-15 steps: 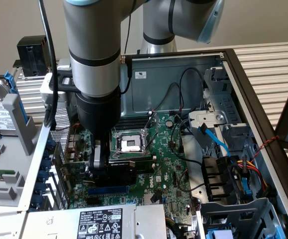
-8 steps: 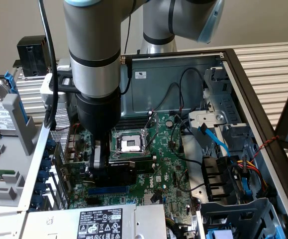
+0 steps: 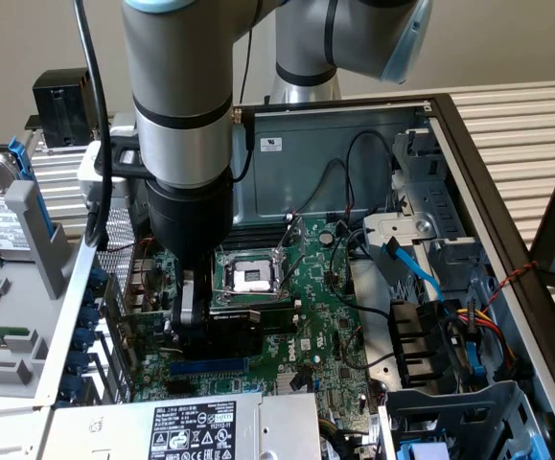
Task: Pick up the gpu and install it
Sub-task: 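Insert the gpu into the slot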
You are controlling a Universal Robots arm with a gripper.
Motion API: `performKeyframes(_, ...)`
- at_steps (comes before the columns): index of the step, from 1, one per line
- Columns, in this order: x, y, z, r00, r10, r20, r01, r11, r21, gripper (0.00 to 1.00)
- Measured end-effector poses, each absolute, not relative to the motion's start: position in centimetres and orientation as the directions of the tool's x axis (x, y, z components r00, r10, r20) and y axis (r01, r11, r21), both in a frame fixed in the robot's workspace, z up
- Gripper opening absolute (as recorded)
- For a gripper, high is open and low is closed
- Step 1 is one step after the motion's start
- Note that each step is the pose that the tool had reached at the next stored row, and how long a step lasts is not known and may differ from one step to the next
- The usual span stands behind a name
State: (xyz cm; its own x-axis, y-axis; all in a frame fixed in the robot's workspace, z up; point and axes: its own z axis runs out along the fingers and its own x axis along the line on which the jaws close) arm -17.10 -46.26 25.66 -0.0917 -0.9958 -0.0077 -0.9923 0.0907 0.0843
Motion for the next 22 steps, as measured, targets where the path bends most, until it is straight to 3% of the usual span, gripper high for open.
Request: performKeyframes(22, -17.10, -46.15, 25.46, -0.092, -0.996, -0.008, -0.992, 0.091, 0.084, 0.27)
